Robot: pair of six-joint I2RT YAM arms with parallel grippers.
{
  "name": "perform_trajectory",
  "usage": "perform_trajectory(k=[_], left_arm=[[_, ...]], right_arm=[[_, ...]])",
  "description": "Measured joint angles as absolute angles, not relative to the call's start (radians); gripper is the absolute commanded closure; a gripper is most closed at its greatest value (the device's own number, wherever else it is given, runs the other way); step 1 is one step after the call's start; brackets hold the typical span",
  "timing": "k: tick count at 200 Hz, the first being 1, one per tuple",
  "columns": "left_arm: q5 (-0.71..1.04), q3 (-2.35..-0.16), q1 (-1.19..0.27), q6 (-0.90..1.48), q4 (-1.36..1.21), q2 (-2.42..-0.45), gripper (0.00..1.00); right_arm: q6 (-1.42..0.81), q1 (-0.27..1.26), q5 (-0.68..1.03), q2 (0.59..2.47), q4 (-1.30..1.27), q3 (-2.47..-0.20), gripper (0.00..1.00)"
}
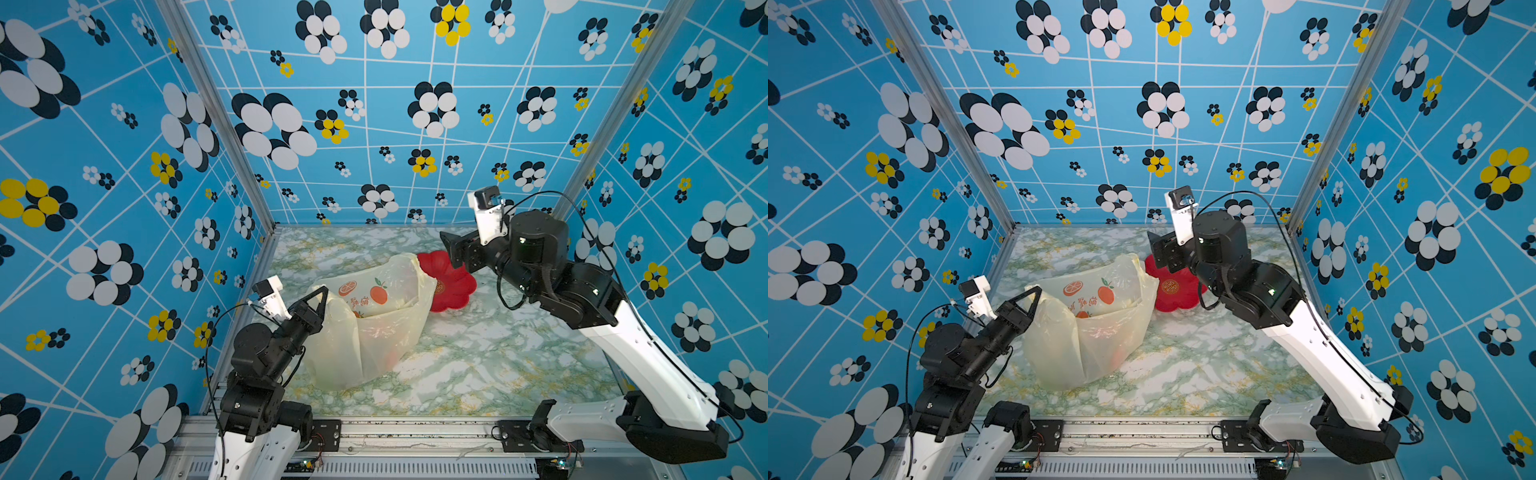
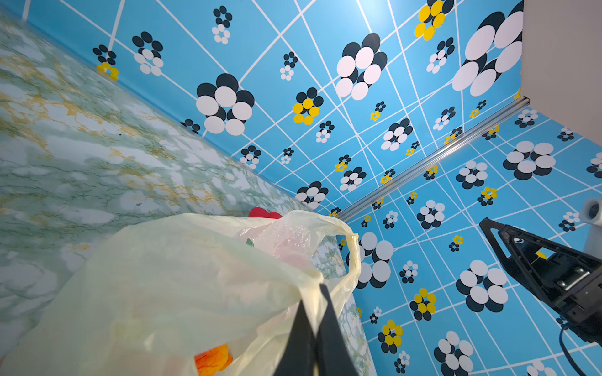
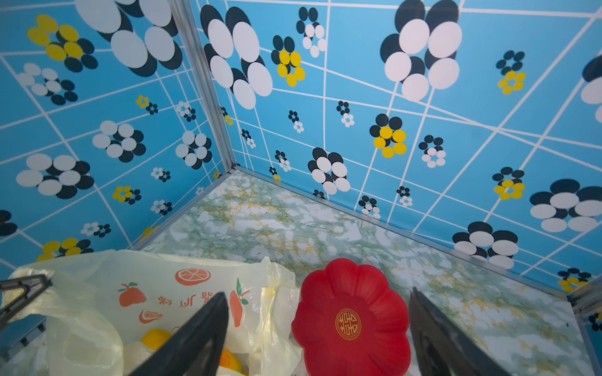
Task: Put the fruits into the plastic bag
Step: 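Withdraw the right gripper from the bag back over the red plate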
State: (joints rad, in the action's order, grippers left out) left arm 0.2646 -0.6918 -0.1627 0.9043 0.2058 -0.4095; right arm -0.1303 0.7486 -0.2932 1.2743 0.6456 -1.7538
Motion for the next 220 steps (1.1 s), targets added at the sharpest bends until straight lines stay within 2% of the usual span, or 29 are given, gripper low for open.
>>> perform_trajectory(k=[31,56,74,115,146,165,220], left_arm=[[0.265,-0.692,-0.163,0.906,0.206,-0.41,1.0],[0.265,-0.692,-0.163,0.906,0.206,-0.41,1.0],[0.264,-0.692,-0.163,0.906,0.207,-0.41,1.0],[0.265,-0.692,-0.163,0.907,0.205,-0.418,1.0],[0.265,-0.692,-0.163,0.907,0.206,-0.421,1.0],[0.265,-0.691,-0.163,0.907,0.206,-0.421,1.0],[0.265,-0.692,-0.163,0.907,0.207,-0.421,1.0]], right_arm=[[-0.324,0.551,-0.088,1.266,0.654,-1.716,0.12],[-0.518,0.381,0.162,1.298,0.642,-1.652,0.12],[-0.639,0.319,0.348,1.353,0.611,-1.591,0.13],[-0.77,0.314,0.64,1.525,0.585,-1.547,0.18],[-0.81,0.314,0.746,1.539,0.547,-1.514,0.22],[-0.826,0.321,0.801,1.542,0.502,-1.513,0.28],[-0.788,0.397,0.887,1.611,0.472,-1.533,0.37]])
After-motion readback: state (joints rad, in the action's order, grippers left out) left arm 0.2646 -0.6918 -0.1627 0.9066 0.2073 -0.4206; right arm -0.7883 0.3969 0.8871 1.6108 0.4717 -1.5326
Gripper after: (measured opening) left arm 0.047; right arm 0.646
